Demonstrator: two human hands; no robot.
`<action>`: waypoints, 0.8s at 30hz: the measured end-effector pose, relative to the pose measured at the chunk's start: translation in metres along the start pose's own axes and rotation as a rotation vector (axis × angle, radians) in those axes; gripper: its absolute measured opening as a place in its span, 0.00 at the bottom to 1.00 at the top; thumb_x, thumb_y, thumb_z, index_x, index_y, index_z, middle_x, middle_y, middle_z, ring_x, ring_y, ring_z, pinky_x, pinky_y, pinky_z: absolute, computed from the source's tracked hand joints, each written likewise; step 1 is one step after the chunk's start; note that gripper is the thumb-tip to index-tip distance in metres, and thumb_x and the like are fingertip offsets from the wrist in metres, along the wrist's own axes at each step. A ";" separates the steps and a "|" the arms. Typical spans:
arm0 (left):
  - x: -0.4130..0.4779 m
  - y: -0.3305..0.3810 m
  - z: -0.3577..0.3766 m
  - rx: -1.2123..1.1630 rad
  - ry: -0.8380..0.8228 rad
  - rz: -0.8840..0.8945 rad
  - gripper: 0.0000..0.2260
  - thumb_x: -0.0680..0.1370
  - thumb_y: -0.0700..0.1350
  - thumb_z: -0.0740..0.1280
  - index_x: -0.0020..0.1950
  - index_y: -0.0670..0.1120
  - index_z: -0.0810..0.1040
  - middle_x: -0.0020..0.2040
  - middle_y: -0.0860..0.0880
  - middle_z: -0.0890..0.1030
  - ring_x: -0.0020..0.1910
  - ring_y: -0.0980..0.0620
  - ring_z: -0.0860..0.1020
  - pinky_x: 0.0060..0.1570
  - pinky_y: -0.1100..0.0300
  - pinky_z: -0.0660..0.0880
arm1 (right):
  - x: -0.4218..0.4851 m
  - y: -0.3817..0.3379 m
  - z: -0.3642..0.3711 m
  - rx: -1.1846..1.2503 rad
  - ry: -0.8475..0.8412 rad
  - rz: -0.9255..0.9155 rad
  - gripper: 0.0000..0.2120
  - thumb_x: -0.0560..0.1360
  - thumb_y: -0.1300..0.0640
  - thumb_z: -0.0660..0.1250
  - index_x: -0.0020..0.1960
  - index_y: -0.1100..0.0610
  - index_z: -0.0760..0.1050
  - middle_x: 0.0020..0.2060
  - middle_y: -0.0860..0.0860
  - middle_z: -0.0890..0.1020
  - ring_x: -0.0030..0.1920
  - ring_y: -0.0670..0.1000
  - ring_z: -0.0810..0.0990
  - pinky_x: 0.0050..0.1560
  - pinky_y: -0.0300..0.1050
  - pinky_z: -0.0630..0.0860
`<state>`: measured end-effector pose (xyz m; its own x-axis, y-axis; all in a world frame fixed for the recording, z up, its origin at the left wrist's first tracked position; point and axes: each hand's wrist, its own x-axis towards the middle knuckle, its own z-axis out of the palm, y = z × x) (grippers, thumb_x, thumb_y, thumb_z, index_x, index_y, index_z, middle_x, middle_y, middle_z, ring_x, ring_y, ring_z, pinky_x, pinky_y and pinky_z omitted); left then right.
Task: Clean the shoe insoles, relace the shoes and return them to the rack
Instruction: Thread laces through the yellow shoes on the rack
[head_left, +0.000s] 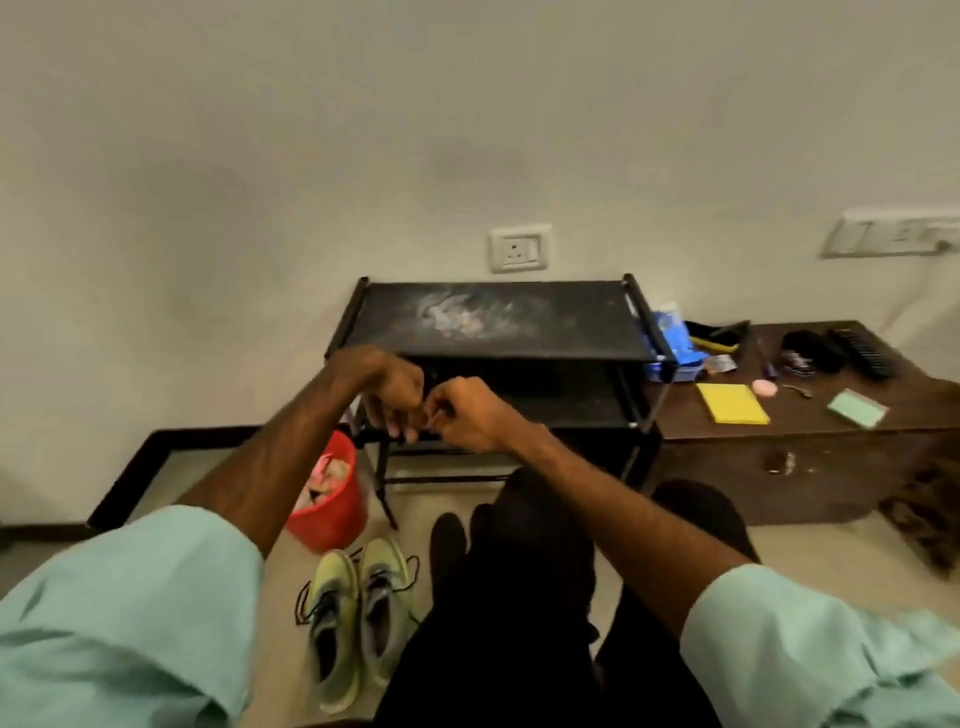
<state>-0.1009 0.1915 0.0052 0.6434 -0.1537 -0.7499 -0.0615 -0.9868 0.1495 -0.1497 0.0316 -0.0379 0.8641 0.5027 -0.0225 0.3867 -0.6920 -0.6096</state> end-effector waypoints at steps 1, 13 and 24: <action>0.011 -0.017 0.010 -0.012 -0.064 -0.020 0.11 0.82 0.43 0.65 0.53 0.40 0.85 0.54 0.46 0.86 0.48 0.51 0.83 0.52 0.55 0.79 | 0.009 -0.001 0.020 0.011 -0.048 0.004 0.08 0.73 0.66 0.68 0.45 0.55 0.82 0.40 0.48 0.84 0.41 0.49 0.84 0.45 0.48 0.83; 0.170 -0.160 0.187 -0.406 -0.446 -0.206 0.09 0.85 0.43 0.60 0.52 0.49 0.79 0.54 0.53 0.80 0.43 0.61 0.77 0.41 0.67 0.73 | 0.079 0.055 0.248 0.139 -0.526 0.295 0.12 0.74 0.57 0.72 0.57 0.59 0.81 0.42 0.54 0.82 0.42 0.55 0.85 0.45 0.51 0.84; 0.203 -0.173 0.335 -0.506 0.063 -0.461 0.17 0.79 0.47 0.70 0.63 0.39 0.77 0.59 0.42 0.80 0.59 0.42 0.81 0.53 0.53 0.77 | 0.075 0.106 0.393 -0.007 -0.786 0.498 0.22 0.73 0.56 0.73 0.66 0.53 0.78 0.66 0.56 0.79 0.66 0.60 0.77 0.67 0.52 0.76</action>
<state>-0.2154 0.3140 -0.3889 0.5629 0.2944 -0.7723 0.5831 -0.8037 0.1186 -0.1706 0.1993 -0.4161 0.4652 0.3519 -0.8122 0.0343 -0.9240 -0.3807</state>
